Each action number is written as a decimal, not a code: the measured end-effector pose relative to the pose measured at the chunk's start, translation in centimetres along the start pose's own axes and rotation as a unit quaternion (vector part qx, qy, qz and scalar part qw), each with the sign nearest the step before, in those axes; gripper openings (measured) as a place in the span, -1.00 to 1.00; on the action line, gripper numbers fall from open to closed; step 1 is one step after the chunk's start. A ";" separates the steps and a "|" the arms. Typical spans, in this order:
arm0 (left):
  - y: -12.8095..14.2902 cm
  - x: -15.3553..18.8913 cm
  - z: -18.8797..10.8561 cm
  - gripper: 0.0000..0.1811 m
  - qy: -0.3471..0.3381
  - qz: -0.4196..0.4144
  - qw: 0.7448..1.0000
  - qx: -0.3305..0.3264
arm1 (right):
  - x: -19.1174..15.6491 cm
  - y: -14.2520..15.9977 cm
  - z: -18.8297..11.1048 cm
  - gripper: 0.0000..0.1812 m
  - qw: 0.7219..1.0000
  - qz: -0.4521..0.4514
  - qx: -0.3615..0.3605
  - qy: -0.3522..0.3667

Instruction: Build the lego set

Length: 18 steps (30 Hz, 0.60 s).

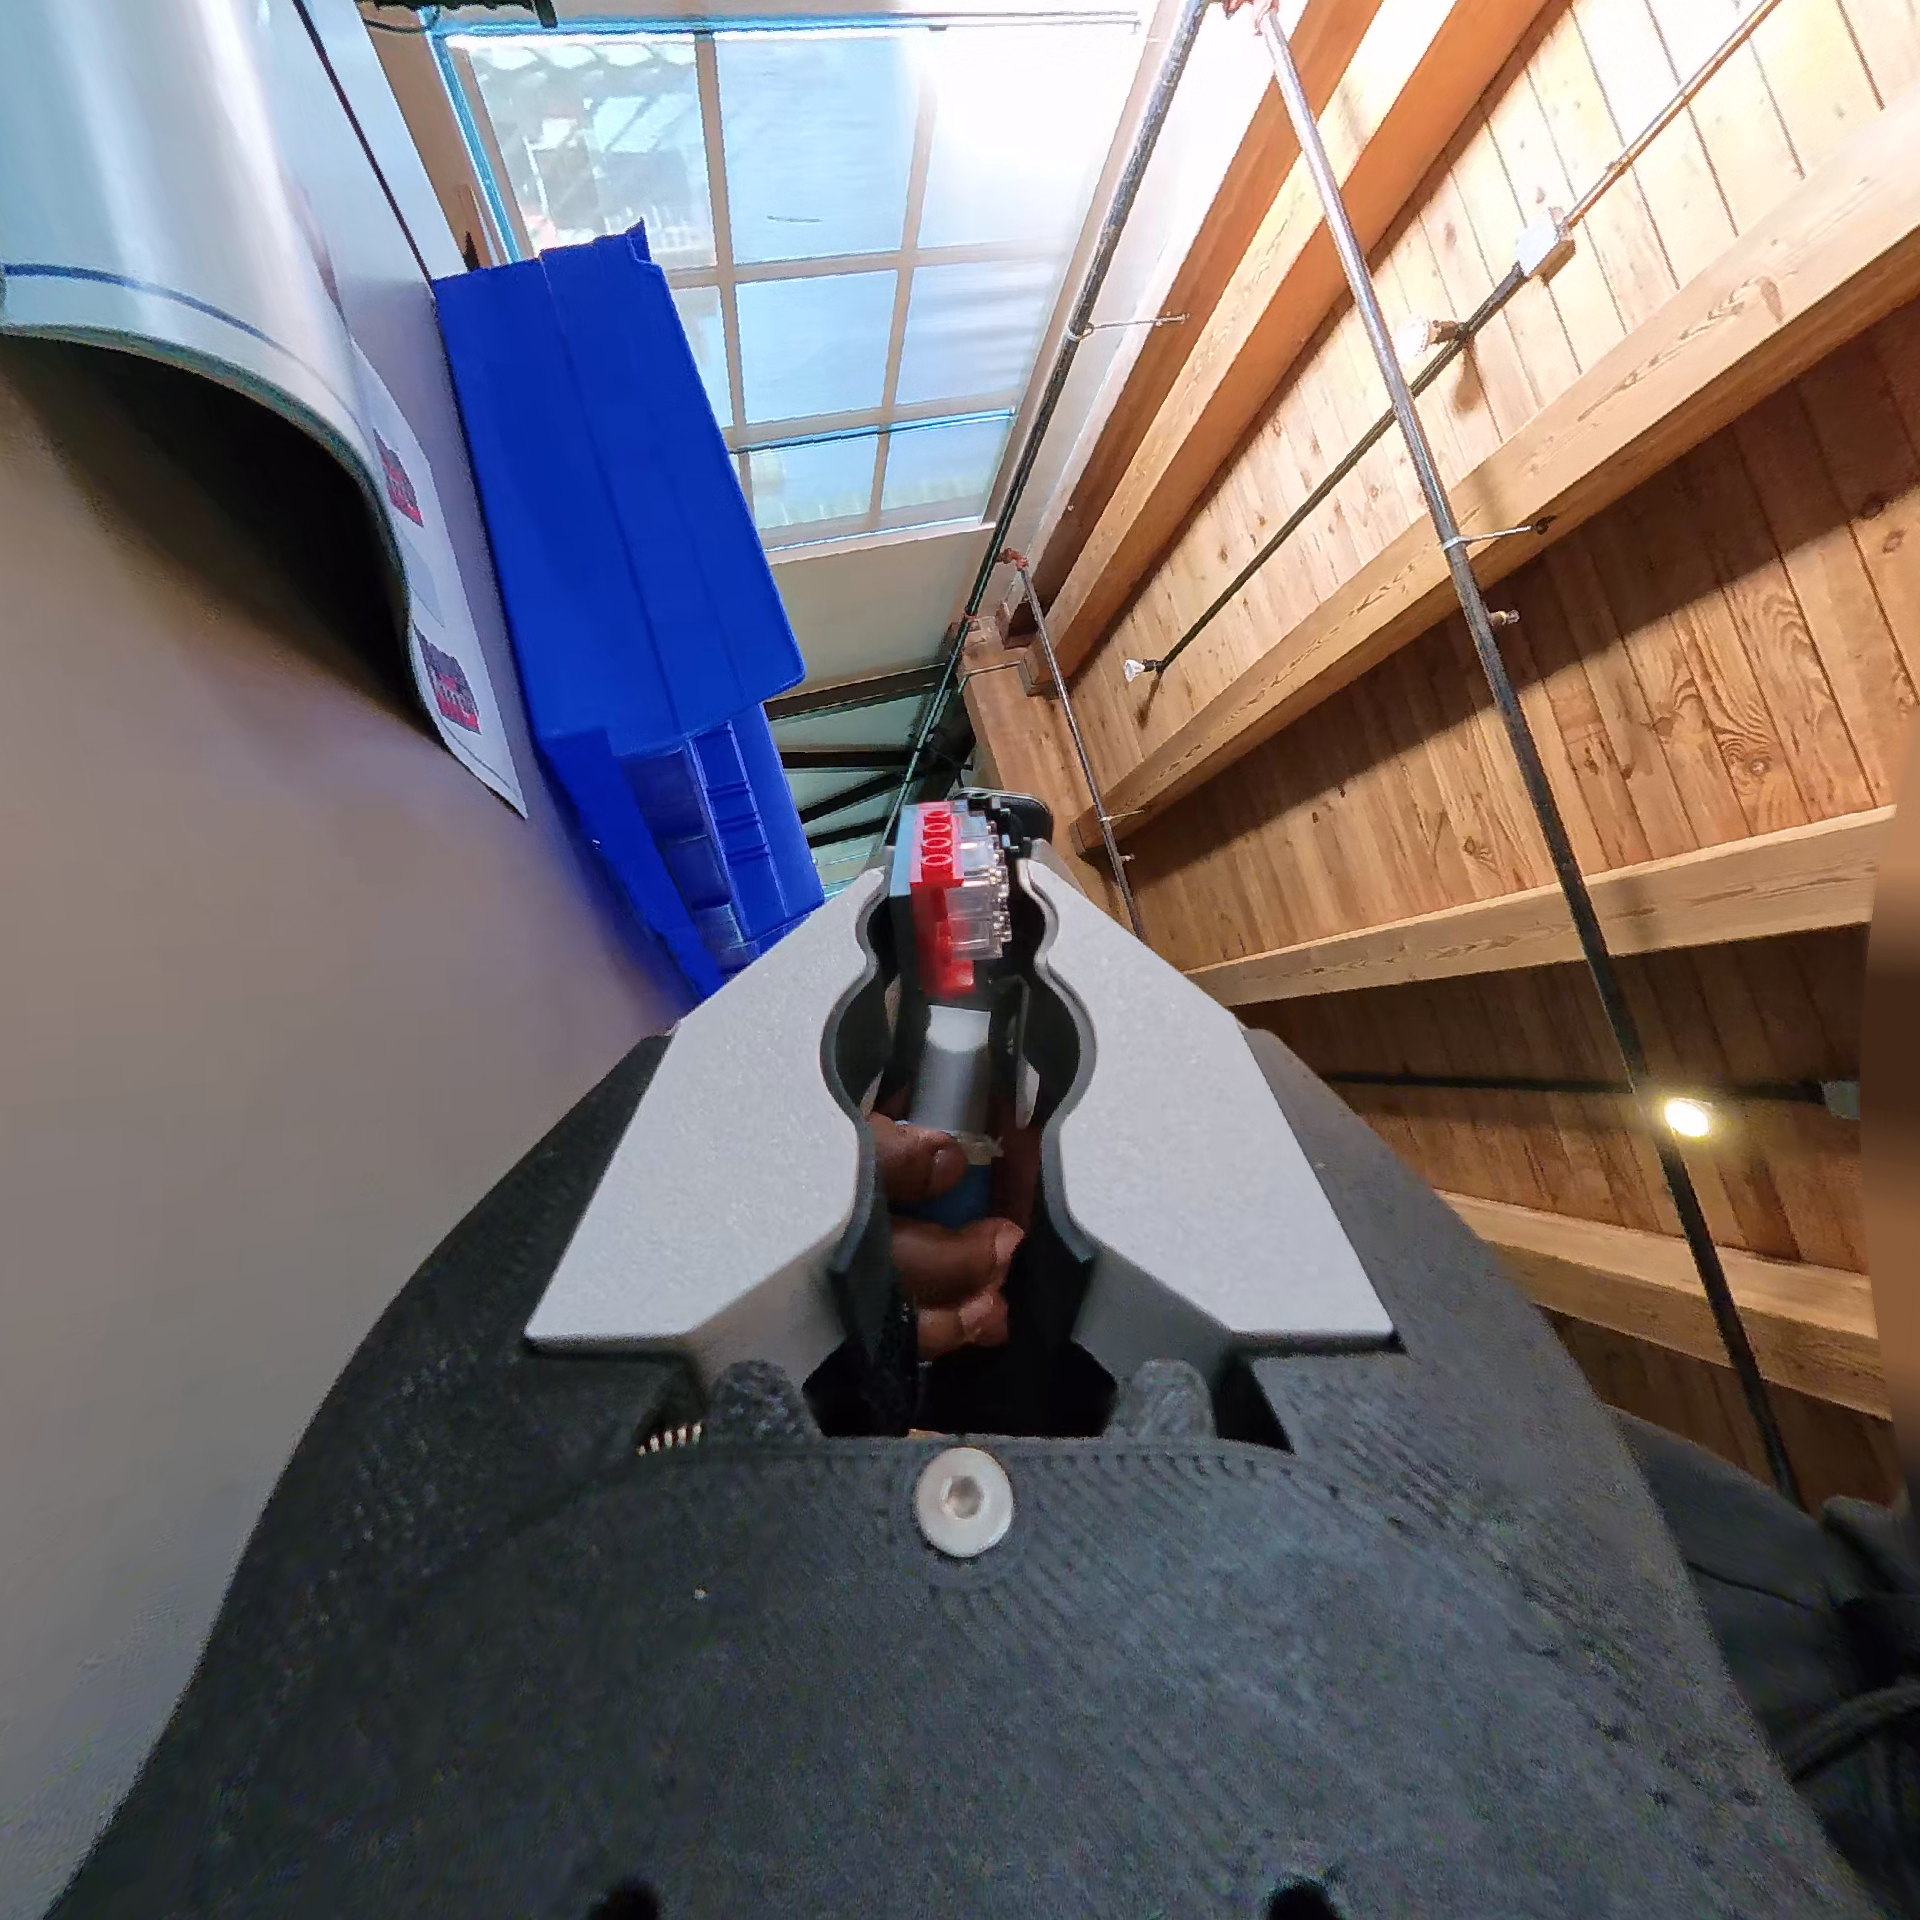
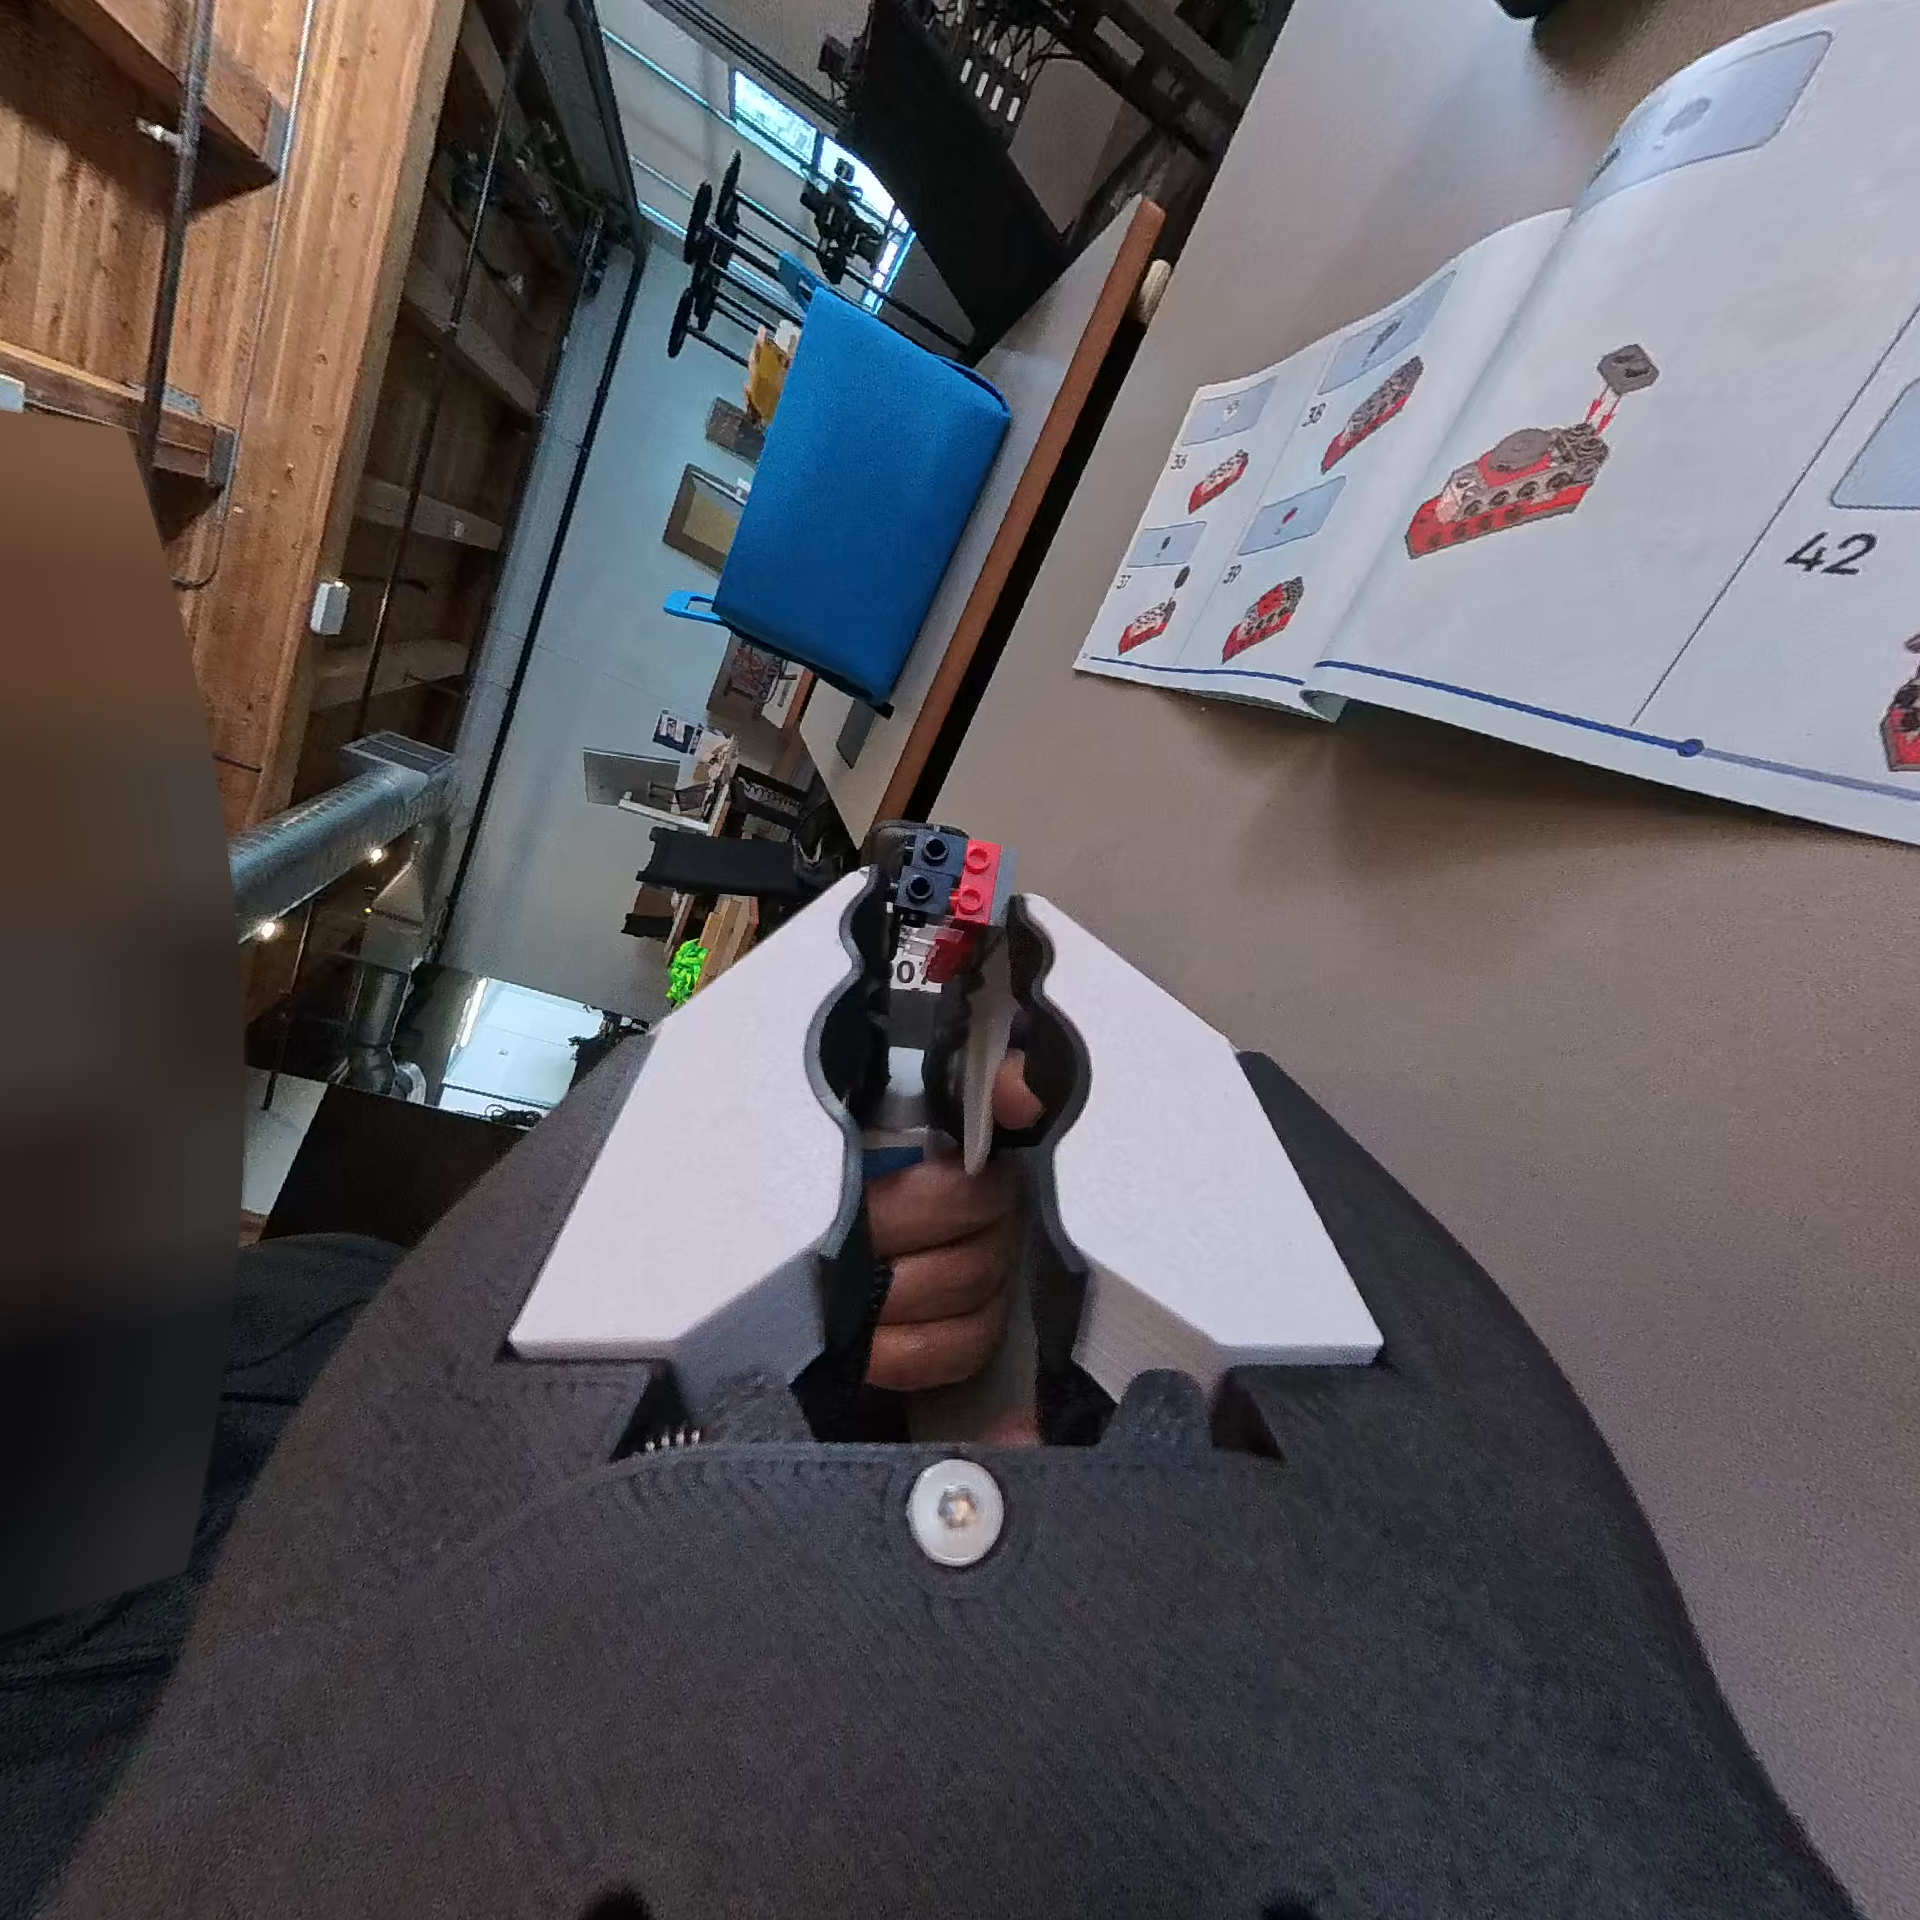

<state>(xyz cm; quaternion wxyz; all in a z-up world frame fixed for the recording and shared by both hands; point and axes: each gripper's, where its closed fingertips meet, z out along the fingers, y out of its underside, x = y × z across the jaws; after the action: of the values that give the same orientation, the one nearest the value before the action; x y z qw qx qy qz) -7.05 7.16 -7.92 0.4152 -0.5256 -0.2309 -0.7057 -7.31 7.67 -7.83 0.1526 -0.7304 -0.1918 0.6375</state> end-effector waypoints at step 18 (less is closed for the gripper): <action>0.3 1.4 0.1 -0.78 0.024 0.037 0.999 -0.015 | -1.5 -0.1 -0.3 -0.78 0.999 -0.033 0.023 -0.012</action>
<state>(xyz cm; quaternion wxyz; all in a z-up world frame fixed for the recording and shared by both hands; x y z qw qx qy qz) -6.90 6.59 -6.66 0.4390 -0.5227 -0.1903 -0.7056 -7.22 7.10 -6.46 0.1876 -0.7120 -0.2035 0.6453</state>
